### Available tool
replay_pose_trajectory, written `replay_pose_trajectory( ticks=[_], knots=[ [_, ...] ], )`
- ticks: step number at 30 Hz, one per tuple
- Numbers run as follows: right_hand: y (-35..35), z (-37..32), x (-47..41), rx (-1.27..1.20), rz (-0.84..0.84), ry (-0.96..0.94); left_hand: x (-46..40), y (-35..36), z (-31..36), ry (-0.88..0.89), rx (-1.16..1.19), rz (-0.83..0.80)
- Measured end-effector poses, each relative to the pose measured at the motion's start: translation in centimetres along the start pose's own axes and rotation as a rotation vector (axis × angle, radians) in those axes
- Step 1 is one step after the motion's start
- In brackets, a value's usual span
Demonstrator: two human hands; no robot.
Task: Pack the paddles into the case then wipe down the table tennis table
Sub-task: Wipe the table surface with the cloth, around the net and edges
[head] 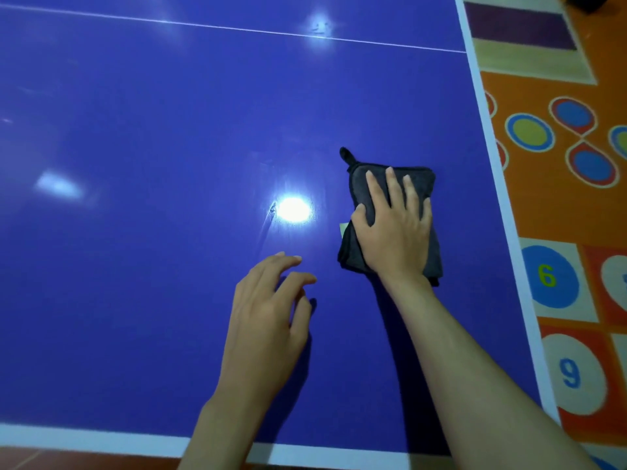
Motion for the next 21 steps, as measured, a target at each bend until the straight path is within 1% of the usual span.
replay_pose_trajectory(
  ticks=[5,9,12,17,19,21],
  knots=[
    [-0.9,0.6,3.5,-0.015,0.015,-0.002,1.8,0.8,1.9,0.025,-0.018,-0.003],
    [-2.2,2.4,10.6,-0.001,-0.021,-0.014,4.7,1.9,4.2,0.039,-0.053,0.006],
    [-3.5,4.2,16.5,-0.009,-0.048,-0.037,7.1,2.7,6.0,0.025,-0.051,0.042],
    [-4.9,7.8,26.3,-0.018,-0.063,-0.009,10.8,4.2,8.5,0.005,-0.029,0.050],
    [-5.2,8.7,28.4,-0.014,-0.071,-0.006,11.5,4.7,9.5,0.014,-0.034,0.038],
    [-5.4,9.1,28.7,-0.016,-0.073,0.003,11.5,4.9,10.2,0.020,-0.031,0.034]
  ],
)
Point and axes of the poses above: each hand's wrist, its own x-axis away from the middle knuckle, its own y-axis out of the palm, z = x × y, the point moved 10 cm from there along -x, towards the middle knuckle, and after that the axes turned 1 degree about x, right-handed, at the moved point
